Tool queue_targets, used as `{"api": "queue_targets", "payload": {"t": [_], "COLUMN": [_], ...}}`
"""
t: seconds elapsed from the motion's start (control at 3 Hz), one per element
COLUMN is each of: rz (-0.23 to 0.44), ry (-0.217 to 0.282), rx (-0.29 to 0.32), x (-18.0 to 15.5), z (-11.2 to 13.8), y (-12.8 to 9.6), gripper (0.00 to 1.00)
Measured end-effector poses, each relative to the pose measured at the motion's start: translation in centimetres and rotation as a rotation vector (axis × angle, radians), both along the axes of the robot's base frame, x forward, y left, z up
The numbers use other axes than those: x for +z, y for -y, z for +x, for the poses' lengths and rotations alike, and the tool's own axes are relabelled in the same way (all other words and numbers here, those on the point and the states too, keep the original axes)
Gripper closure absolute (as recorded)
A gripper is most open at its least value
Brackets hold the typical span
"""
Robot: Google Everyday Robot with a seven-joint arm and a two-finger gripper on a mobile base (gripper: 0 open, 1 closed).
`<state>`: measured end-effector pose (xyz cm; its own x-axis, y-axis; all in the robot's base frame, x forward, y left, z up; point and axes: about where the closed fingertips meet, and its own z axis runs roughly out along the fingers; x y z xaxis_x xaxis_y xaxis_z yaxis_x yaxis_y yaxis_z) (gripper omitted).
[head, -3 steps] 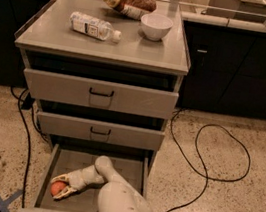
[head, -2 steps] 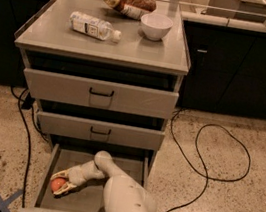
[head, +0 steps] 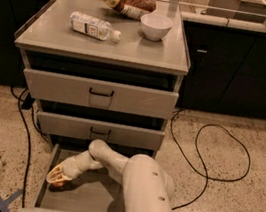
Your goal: Pick apple from bottom drawer and place on counter
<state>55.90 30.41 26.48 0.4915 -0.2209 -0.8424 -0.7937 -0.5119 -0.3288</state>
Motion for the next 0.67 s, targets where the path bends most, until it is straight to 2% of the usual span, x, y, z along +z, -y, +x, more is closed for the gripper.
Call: {"api": "queue_targets", "payload": {"t": [0.33, 0.67], "rz": [0.000, 0.000], "ry": [-0.003, -0.003], "rx": [0.008, 0.008], "x": [0.08, 0.07], "z": [-0.47, -0.48], "y": [-0.18, -0.19], "gripper": [1.00, 0.84]}}
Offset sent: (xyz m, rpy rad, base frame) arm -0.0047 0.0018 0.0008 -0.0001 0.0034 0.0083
